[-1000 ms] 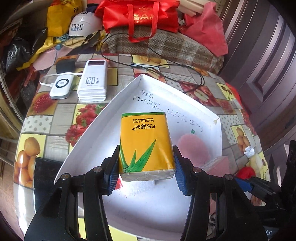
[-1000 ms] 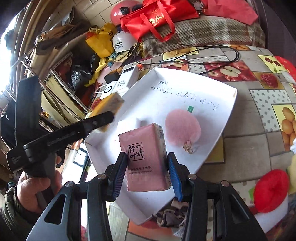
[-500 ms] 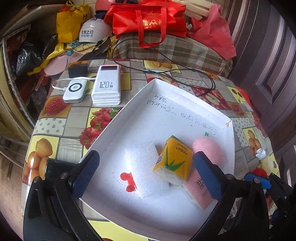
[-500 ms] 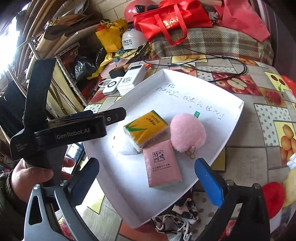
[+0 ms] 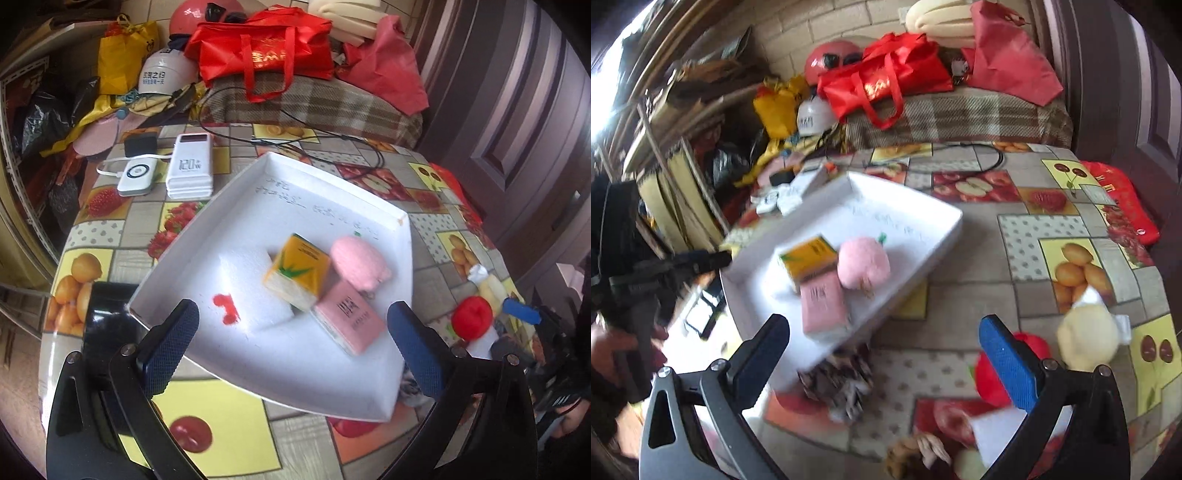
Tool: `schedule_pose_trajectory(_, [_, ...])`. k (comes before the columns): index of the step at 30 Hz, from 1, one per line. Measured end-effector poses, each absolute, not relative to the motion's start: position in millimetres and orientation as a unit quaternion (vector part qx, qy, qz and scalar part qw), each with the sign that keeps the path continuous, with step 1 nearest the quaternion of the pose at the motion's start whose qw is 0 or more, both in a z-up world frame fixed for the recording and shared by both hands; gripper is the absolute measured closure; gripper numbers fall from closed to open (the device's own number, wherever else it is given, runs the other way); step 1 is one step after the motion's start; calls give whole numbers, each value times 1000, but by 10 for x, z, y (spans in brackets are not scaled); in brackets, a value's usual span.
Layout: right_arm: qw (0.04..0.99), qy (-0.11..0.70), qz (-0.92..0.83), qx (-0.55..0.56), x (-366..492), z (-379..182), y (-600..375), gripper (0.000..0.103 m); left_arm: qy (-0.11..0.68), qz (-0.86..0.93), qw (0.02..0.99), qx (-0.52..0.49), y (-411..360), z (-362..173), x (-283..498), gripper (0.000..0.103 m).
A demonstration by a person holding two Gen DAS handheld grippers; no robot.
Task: Organize soft objects
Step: 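Grasp the black-and-white cloth with the right gripper while the left grasps the braided rope toy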
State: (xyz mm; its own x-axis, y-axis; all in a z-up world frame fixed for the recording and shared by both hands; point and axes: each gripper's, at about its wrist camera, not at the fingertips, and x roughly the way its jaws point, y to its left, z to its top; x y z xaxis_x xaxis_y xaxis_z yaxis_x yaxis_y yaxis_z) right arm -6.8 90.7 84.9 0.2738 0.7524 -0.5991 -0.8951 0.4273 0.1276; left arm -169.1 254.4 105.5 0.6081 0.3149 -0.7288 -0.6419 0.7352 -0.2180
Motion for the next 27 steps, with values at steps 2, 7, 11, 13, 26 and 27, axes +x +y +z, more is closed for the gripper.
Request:
schedule_pose_trajectory(2, [772, 298, 542, -146, -195, 755, 910, 1, 345, 265, 867, -241, 2464, 1085, -1695, 0])
schedule_pose_trajectory(7, [730, 271, 565, -274, -514, 360, 1225, 6, 344, 268, 866, -245, 2344, 1187, -1789, 0])
schedule_pose_trajectory(11, [708, 275, 557, -336, -576, 66, 1560, 29, 347, 275, 864, -239, 2256, 1220, -1867, 0])
schedule_pose_trajectory(13, [700, 284, 556, -347, -583, -33, 1632, 57, 351, 268, 865, -238, 2205, 1210, -1860, 0])
schedule_pose_trajectory(26, [814, 328, 472, -80, 349, 622, -37, 64, 459, 86, 864, -188, 1267, 652, -855, 0])
schedule_pose_trajectory(27, [823, 332, 457, -67, 430, 629, -157, 64, 470, 68, 862, -179, 1152, 586, -752, 1])
